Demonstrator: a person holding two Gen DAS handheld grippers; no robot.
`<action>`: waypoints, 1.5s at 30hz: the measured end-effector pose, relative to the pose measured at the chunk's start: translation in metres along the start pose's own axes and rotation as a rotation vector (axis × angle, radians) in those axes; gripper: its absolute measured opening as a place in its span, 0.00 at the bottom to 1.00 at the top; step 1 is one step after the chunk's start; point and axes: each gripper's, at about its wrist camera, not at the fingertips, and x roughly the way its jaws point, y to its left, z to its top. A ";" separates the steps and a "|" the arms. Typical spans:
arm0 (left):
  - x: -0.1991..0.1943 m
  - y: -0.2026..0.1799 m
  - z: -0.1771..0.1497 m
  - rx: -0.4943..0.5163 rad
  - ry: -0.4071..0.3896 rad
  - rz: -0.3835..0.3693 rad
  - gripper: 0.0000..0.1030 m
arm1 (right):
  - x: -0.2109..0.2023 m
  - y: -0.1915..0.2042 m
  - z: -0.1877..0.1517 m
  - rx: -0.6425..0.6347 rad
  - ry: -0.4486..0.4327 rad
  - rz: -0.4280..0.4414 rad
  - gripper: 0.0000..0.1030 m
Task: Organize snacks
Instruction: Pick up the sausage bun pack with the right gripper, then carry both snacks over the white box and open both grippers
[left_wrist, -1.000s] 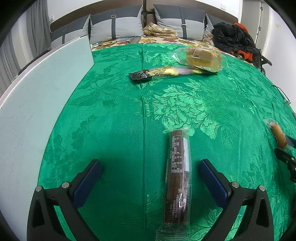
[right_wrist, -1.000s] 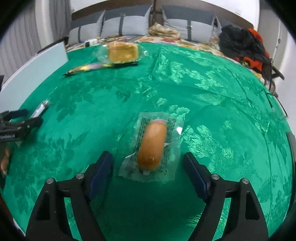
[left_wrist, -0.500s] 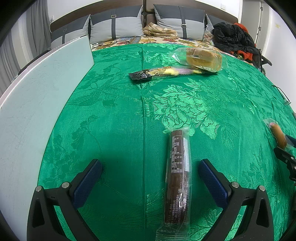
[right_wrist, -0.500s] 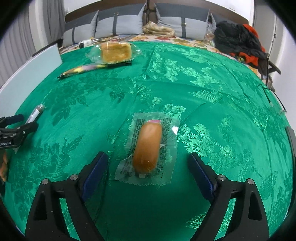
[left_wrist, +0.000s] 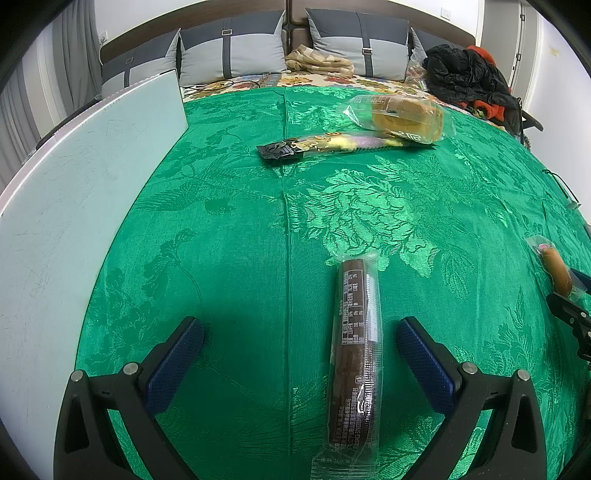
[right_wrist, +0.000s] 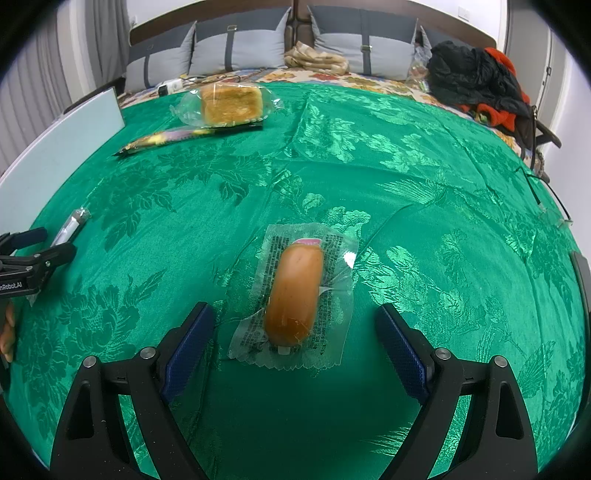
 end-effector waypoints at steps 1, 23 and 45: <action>0.000 0.000 0.000 0.000 0.000 0.000 1.00 | 0.000 0.000 0.000 0.000 0.000 0.000 0.89; 0.000 0.000 0.000 0.000 0.000 0.000 1.00 | 0.000 -0.001 0.000 0.004 0.001 0.015 0.90; -0.057 0.021 -0.003 -0.115 0.081 -0.235 0.17 | -0.002 -0.018 0.040 0.143 0.292 0.121 0.39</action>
